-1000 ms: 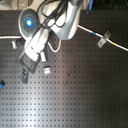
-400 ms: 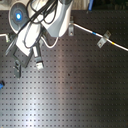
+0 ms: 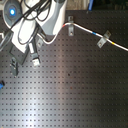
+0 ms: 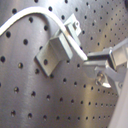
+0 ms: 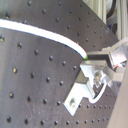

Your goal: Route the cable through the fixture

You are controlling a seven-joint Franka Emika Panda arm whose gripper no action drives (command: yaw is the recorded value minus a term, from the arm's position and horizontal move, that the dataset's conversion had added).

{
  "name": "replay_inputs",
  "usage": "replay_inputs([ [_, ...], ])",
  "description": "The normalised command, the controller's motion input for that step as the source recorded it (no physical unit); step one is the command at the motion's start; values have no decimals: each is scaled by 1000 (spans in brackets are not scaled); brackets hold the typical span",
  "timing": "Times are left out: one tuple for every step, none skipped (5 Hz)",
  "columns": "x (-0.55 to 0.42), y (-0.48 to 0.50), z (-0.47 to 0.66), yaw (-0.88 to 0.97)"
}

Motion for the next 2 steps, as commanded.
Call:
replay_inputs([
  [-326, -78, 371, -49],
  [-238, -146, 177, -66],
])
